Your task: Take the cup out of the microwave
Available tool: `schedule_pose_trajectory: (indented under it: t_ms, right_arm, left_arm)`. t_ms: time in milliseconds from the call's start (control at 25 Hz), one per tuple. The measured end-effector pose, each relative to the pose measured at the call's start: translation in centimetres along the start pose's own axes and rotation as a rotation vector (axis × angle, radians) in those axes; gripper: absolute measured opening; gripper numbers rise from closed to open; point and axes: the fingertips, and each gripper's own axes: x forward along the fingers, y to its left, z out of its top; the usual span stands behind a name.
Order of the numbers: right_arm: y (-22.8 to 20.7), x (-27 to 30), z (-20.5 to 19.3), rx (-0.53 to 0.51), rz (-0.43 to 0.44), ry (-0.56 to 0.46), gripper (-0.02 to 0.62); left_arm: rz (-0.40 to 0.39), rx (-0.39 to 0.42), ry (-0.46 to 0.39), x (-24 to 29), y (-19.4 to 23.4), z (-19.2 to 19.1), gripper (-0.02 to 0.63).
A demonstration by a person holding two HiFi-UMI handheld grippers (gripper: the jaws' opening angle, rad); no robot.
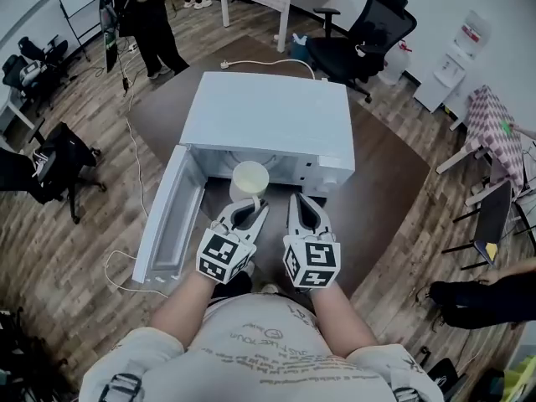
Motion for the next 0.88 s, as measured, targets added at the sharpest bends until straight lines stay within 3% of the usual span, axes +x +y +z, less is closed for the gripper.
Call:
schedule_pose_trajectory:
  t_ms: [200, 400, 880]
  right_arm:
    - [1.0, -0.7, 0.7, -0.026, 0.034, -0.056, 0.011]
    - [2.1, -0.8, 0.5, -0.079, 0.043, -0.044, 0.011]
    - [2.7, -0.8, 0.1, -0.078, 0.055, -0.024, 0.011]
  left_arm:
    - [0.032, -0.072, -0.048, -1.5, 0.0, 1.7, 0.037]
    - [0.076, -0.084, -0.035, -2.3, 0.8, 1.9, 0.037]
    - [0.109, -0.114, -0.035, -3.2, 2.0, 1.2, 0.037]
